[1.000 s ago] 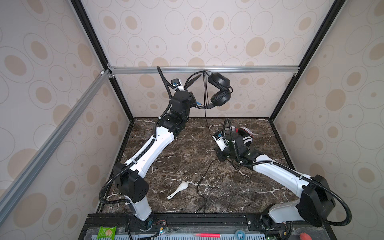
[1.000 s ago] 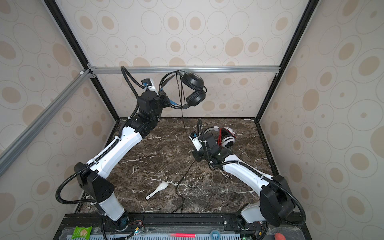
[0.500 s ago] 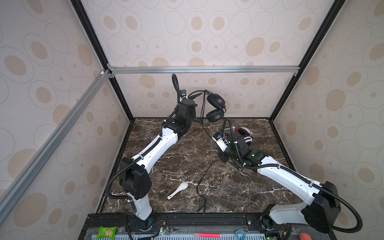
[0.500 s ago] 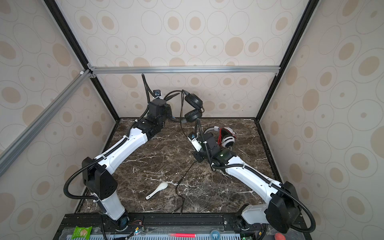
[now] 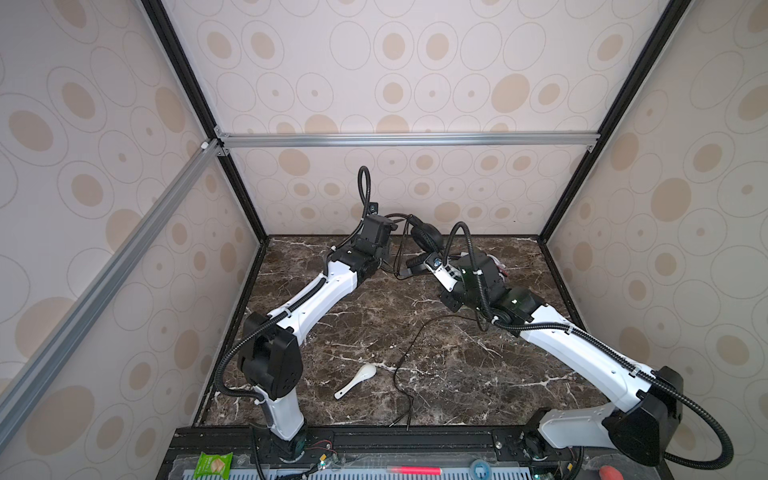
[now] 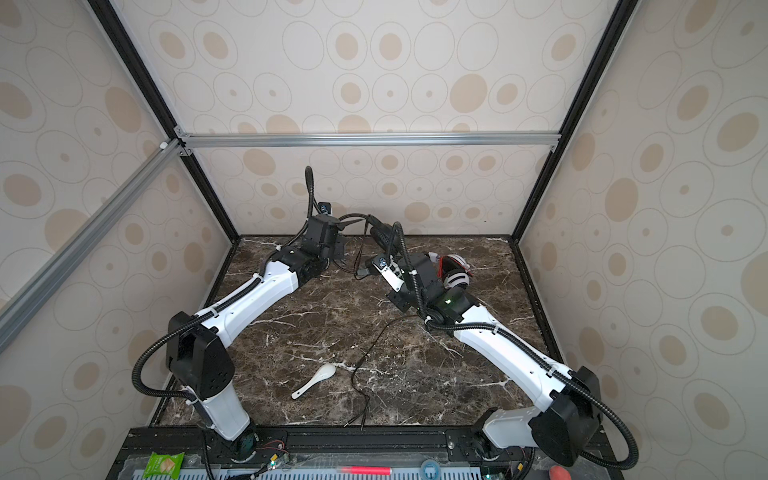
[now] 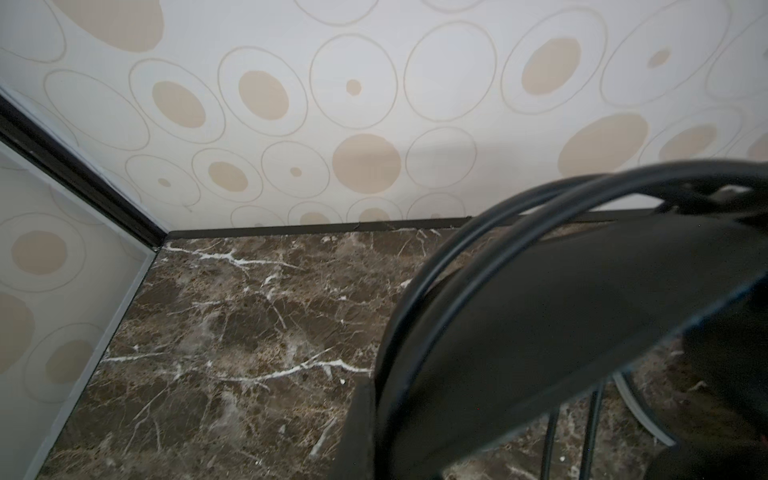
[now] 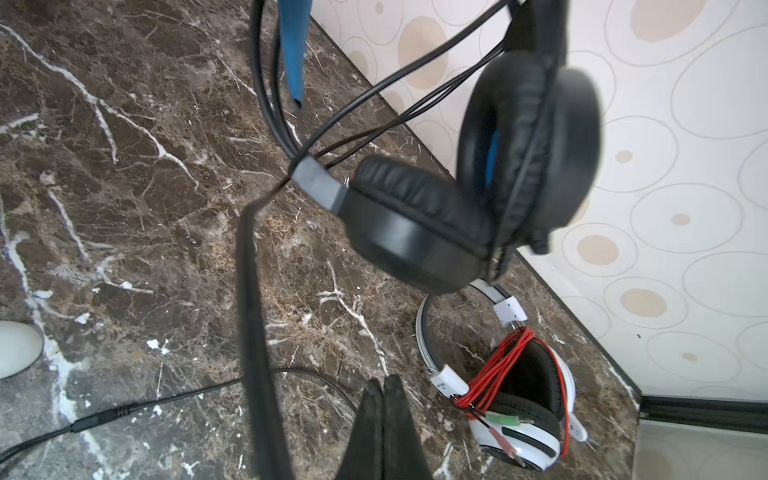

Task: Wrap the headphones
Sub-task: 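Lower the black headphones to the table center while the right gripper follows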

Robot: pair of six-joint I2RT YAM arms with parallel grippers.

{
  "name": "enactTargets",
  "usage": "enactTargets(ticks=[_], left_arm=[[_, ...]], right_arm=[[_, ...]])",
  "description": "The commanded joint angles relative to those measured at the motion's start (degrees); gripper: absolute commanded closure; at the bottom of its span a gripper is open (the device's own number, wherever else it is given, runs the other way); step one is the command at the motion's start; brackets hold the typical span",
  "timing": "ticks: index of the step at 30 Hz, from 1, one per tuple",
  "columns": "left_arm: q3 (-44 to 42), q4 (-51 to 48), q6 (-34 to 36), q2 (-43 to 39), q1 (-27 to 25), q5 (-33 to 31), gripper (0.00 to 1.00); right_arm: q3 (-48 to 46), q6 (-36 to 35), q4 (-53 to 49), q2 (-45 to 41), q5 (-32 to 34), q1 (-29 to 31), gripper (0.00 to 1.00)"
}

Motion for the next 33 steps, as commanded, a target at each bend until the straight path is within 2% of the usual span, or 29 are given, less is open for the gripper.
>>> enactTargets(ticks=[1, 6, 11, 19, 25, 33], left_arm=[[0.1, 1.9, 5.1, -4.8, -0.1, -2.2, 1.00], [1.2, -3.6, 12.7, -5.7, -0.3, 0.7, 1.00], [-0.5, -8.3, 17.4, -8.3, -0.7, 10.1, 1.00], [-8.5, -7.9, 19.3, -16.1, -1.2, 20.9, 1.00], [-8.4, -10.8, 21.1, -17.6, -1.3, 26.7, 1.00], [-7.2, -12.0, 22.0, -19.3, -1.4, 29.8, 1.00]], right_arm=[[3.2, -6.2, -3.4, 0.8, 1.9, 0.5, 1.00], [3.8, -10.7, -3.8, 1.8, 7.1, 0.5, 1.00], [4.8, -12.0, -2.4, 2.6, 7.9, 0.4, 0.97], [7.0, -14.1, -1.8, 4.8, 8.8, 0.3, 0.95], [8.4, -15.4, -1.8, 6.1, 7.4, -1.4, 0.93], [9.1, -13.4, -1.2, 7.0, 4.8, -3.9, 0.91]])
